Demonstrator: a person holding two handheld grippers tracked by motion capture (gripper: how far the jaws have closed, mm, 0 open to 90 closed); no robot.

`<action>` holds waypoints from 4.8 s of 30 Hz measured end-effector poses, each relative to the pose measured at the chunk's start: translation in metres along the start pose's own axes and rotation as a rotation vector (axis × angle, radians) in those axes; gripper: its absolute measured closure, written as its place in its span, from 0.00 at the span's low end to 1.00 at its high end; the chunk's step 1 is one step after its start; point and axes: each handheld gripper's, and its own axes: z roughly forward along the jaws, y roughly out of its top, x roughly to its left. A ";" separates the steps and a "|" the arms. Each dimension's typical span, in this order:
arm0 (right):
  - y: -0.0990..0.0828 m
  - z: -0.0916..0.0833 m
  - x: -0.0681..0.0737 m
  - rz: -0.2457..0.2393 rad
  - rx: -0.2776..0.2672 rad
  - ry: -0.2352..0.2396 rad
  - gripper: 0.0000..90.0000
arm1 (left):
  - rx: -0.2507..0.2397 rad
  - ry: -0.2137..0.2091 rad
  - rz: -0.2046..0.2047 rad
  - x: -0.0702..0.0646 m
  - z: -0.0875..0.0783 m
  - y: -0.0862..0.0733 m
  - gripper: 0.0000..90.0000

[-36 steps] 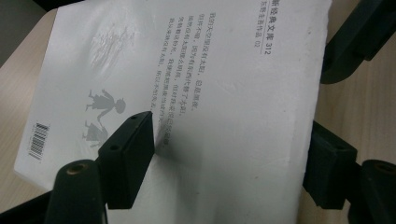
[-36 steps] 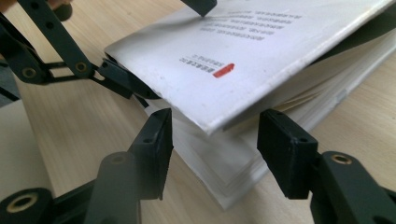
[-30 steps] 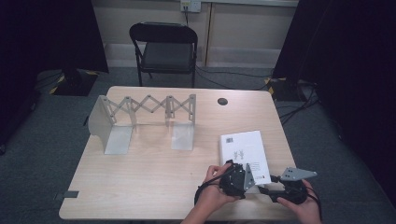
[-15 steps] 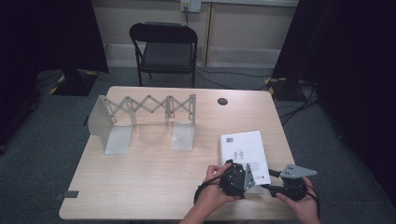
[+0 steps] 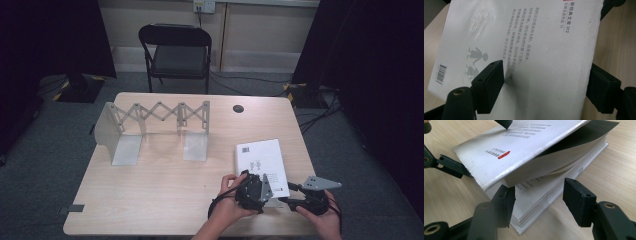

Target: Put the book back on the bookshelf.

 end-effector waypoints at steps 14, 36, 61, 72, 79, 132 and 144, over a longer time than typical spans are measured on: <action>0.000 -0.001 0.002 0.003 -0.005 0.010 0.53 | 0.008 0.016 0.066 0.002 0.008 0.003 0.17; 0.001 -0.002 0.005 -0.017 -0.007 0.039 0.58 | -0.018 0.005 0.056 0.003 0.010 0.004 0.18; -0.010 -0.003 -0.001 -0.074 0.005 0.107 0.29 | 0.036 -0.011 0.129 0.006 -0.003 0.015 0.43; -0.024 0.001 -0.006 -0.131 0.061 0.105 0.23 | 0.070 -0.039 0.084 0.021 -0.015 0.027 0.48; -0.026 0.005 -0.003 -0.172 0.069 0.077 0.23 | 0.090 -0.057 0.051 0.033 -0.023 0.035 0.51; -0.001 0.039 -0.010 -0.376 -0.074 -0.117 0.33 | 0.176 -0.112 0.008 0.058 -0.033 0.057 0.55; 0.018 0.027 0.012 -0.664 -0.137 -0.093 0.53 | 0.173 -0.110 0.013 0.063 -0.042 0.057 0.57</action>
